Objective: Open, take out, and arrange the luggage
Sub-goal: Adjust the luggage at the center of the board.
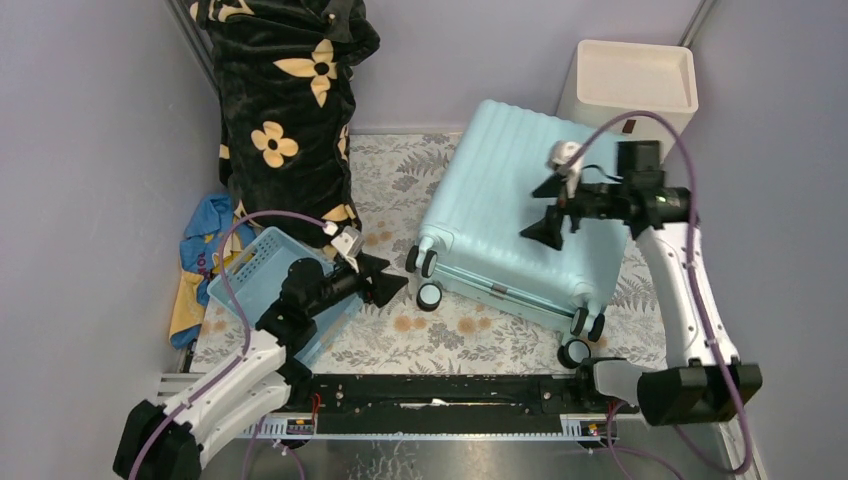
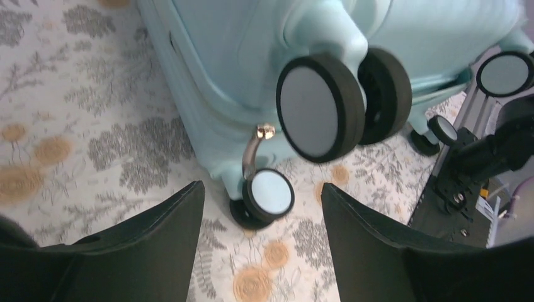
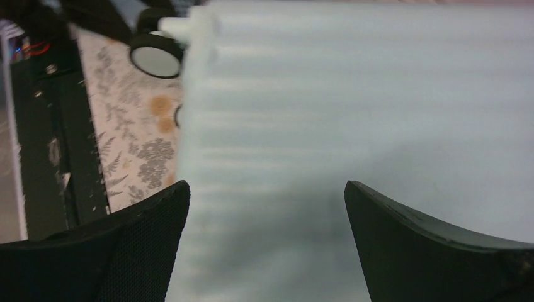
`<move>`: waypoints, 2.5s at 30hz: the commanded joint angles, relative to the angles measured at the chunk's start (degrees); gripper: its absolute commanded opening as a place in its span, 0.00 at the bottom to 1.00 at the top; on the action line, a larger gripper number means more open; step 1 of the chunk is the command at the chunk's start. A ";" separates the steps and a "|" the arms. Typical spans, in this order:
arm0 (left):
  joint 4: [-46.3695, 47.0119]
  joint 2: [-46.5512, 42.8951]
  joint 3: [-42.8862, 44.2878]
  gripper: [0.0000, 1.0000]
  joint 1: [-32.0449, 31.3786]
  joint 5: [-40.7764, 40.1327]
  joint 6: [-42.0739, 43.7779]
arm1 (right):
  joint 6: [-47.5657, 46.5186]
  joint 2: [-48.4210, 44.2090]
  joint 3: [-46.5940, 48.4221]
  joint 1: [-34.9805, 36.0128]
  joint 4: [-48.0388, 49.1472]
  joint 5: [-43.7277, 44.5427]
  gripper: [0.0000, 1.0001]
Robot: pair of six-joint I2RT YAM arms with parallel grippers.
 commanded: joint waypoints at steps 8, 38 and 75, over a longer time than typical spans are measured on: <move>41.72 18.50 -6.73 0.72 -1.89 -4.40 3.83 | -36.31 16.87 20.24 32.63 -19.51 10.97 1.00; 61.26 35.93 -11.40 0.62 -1.99 2.52 8.97 | -52.60 39.90 34.61 59.25 -23.00 42.97 0.82; 73.46 52.65 -4.25 0.11 -1.91 7.94 -5.54 | -47.55 39.53 40.86 59.75 -23.51 40.87 0.14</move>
